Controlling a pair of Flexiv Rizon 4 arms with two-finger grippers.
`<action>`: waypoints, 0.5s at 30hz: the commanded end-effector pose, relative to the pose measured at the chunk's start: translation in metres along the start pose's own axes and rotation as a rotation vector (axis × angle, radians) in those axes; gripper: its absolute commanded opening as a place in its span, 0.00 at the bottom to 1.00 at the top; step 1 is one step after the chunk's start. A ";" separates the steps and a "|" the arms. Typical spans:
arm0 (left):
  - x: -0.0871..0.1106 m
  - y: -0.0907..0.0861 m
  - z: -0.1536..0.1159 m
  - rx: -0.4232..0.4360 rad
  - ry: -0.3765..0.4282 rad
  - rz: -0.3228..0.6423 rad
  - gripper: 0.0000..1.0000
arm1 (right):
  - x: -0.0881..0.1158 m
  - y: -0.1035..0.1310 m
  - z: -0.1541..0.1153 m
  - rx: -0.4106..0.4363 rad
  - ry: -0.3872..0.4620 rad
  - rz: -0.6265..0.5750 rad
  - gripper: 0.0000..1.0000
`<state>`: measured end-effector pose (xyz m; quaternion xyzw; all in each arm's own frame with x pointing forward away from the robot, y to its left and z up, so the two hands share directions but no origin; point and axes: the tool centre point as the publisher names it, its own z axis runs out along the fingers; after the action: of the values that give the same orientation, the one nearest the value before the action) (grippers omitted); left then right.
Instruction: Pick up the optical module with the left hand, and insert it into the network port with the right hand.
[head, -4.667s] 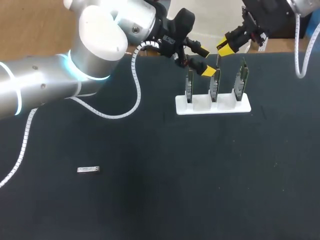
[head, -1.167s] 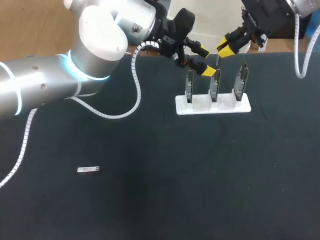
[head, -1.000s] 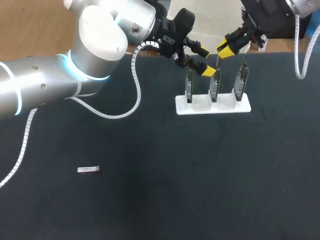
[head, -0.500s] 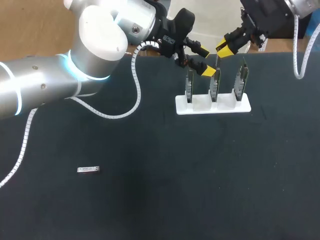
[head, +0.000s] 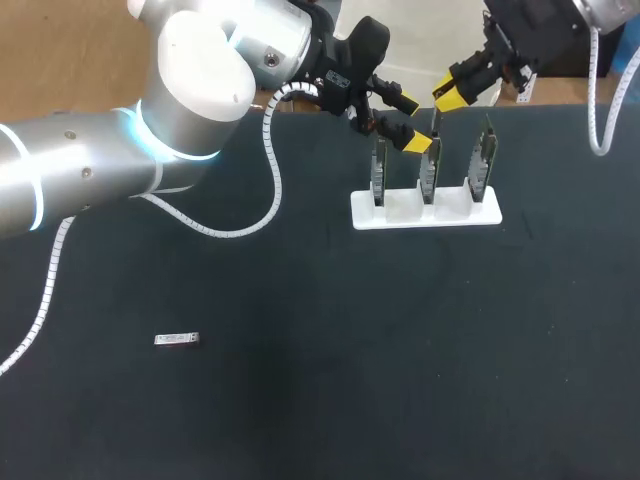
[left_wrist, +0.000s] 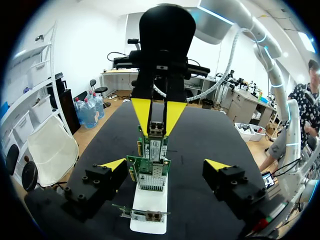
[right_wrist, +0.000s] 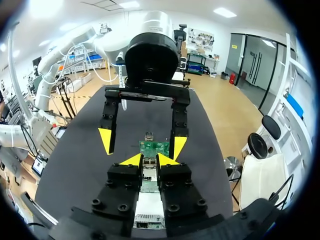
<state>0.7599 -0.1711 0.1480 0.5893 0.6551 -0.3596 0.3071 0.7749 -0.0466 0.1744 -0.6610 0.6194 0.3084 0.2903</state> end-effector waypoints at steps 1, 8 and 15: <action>-0.001 0.002 0.000 0.004 0.006 -0.001 1.00 | -0.001 -0.002 0.001 -0.003 -0.004 -0.001 0.00; -0.001 0.002 0.000 0.004 0.006 -0.001 1.00 | 0.000 -0.002 0.003 -0.013 0.001 0.000 0.00; -0.001 0.002 0.000 0.004 0.006 -0.001 1.00 | 0.002 -0.003 0.005 -0.017 0.007 0.009 0.00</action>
<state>0.7599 -0.1711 0.1480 0.5893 0.6551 -0.3596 0.3071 0.7743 -0.0445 0.1711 -0.6607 0.6215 0.3111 0.2836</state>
